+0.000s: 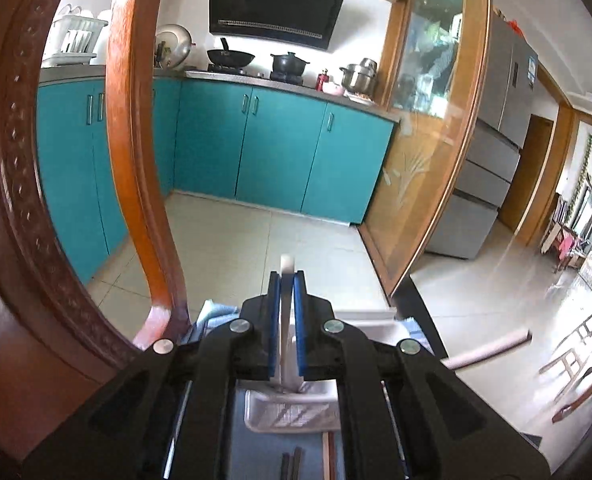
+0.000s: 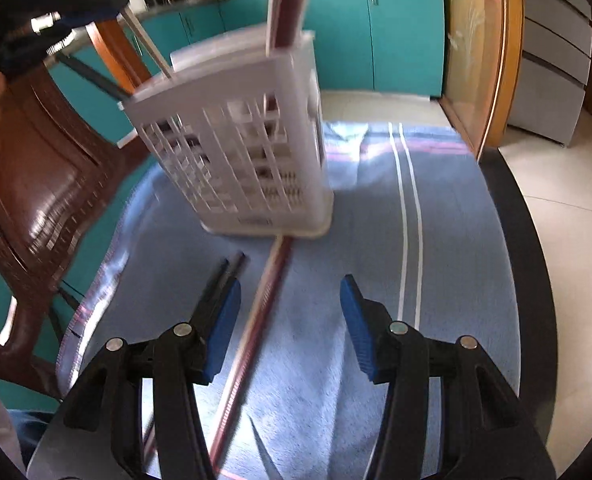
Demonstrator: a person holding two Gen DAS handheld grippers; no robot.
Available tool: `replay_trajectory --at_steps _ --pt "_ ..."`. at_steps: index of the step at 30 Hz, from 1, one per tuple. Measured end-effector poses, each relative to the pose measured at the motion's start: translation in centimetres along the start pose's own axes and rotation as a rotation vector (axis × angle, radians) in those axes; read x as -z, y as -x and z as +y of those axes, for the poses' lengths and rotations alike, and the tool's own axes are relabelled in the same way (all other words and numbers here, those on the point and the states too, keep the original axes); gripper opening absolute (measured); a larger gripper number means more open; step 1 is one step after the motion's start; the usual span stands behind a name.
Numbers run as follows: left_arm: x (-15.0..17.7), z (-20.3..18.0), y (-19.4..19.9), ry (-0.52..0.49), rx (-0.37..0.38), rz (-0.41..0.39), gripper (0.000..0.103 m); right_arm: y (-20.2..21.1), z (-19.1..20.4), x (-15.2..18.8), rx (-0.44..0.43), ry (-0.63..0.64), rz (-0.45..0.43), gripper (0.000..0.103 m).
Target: Organize utensils
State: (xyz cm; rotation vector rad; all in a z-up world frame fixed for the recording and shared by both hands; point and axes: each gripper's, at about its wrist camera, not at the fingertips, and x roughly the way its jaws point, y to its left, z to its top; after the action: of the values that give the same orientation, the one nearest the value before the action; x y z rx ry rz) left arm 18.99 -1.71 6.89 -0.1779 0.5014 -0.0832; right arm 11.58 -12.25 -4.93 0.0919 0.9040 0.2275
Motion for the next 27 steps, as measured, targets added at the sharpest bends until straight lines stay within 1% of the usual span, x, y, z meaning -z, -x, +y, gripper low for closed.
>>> replay_trajectory --at_steps 3,5,8,10,12,13,14,16,17,18,20,22,25,27 --pt "1.0 0.6 1.9 -0.008 -0.002 -0.016 0.011 -0.7 0.4 0.6 0.000 0.020 0.027 0.051" --pt "1.7 1.1 3.3 -0.011 -0.008 -0.035 0.020 -1.5 0.8 0.9 -0.010 0.032 0.049 0.051" --pt "3.4 1.9 5.5 -0.011 -0.014 -0.059 0.023 -2.8 1.5 1.5 -0.029 0.046 0.085 0.051" --pt "4.4 2.2 6.3 -0.015 -0.003 -0.059 0.023 -3.4 2.4 1.9 -0.030 0.072 0.106 0.050" --pt "6.0 2.6 7.0 -0.030 -0.014 -0.051 0.025 -4.0 3.3 2.3 -0.017 0.102 0.120 0.050" --pt "6.2 2.5 7.0 -0.036 -0.017 -0.045 0.026 -4.3 3.6 2.6 -0.012 0.112 0.127 0.049" --pt "6.8 2.6 7.1 -0.042 -0.022 -0.033 0.028 -4.5 3.8 2.8 -0.005 0.119 0.135 0.044" --pt "7.2 3.0 7.1 -0.040 -0.025 -0.019 0.030 -4.7 4.4 3.1 0.035 0.144 0.123 0.031" --pt "7.4 3.2 7.1 -0.035 -0.028 -0.013 0.031 -4.6 4.7 3.2 0.045 0.156 0.122 0.018" --pt "7.6 3.5 7.0 -0.026 -0.029 -0.006 0.031 -4.7 4.7 3.2 0.037 0.150 0.127 0.017" --pt "8.2 4.1 6.7 0.008 -0.010 0.031 0.031 -4.5 4.4 3.2 -0.009 0.115 0.146 0.013" --pt "8.7 4.4 6.1 0.037 0.006 0.074 0.032 -3.9 4.2 3.1 -0.019 0.101 0.148 0.007" --pt "9.9 4.4 4.7 0.057 0.005 0.158 0.032 -2.3 2.8 2.7 -0.029 0.053 0.122 0.007" --pt "10.5 4.0 4.0 0.045 0.008 0.195 0.032 -1.6 1.7 2.7 -0.024 0.017 0.108 0.007"
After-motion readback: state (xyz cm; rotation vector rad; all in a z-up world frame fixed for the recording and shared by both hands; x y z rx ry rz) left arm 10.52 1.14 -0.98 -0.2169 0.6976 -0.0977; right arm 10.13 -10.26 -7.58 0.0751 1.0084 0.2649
